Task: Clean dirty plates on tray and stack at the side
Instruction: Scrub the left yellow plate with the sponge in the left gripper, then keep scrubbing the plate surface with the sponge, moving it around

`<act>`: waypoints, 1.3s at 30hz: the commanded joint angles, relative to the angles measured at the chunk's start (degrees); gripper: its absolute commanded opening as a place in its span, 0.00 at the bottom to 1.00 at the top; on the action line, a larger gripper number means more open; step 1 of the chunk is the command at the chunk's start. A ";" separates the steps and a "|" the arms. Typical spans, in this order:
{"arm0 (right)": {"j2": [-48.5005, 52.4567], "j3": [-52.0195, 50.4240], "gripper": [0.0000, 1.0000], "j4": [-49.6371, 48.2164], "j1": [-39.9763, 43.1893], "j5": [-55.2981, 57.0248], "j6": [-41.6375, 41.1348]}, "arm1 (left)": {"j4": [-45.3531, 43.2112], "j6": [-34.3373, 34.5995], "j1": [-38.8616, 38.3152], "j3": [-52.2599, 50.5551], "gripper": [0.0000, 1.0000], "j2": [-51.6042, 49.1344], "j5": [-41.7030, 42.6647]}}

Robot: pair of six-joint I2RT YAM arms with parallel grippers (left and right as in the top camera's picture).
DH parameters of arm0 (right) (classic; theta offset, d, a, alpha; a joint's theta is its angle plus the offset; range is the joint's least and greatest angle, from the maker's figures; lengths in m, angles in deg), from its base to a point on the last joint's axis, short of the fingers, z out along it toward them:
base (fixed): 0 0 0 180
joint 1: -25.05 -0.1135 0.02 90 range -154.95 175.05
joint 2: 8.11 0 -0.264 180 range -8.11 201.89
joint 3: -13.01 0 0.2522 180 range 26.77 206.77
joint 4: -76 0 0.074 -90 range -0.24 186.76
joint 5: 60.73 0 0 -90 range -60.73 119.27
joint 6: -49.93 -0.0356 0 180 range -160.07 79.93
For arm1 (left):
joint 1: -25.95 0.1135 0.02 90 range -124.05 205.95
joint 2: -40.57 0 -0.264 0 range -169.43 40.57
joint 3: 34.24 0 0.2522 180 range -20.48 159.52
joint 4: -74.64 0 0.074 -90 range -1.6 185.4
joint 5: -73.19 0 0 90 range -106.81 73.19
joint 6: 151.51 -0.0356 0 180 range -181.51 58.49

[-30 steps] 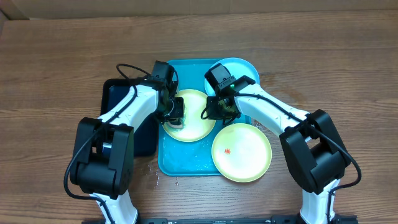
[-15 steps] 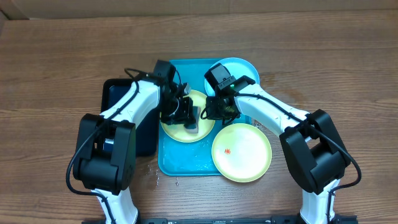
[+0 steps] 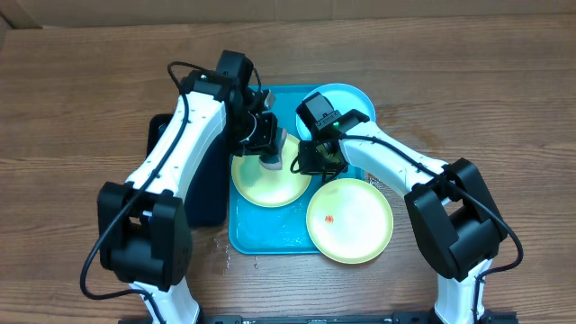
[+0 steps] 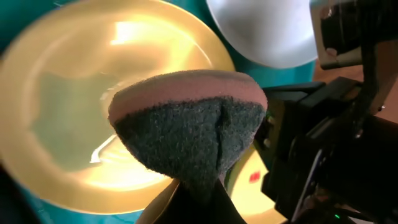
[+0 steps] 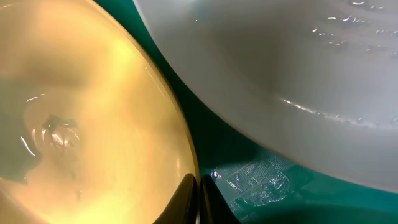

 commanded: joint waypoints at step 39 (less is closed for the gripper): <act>0.15 -0.02 0.05 -0.28 -0.35 -0.35 -0.02 | -14.62 6.80 -5.22 -16.44 0.04 1.25 -24.98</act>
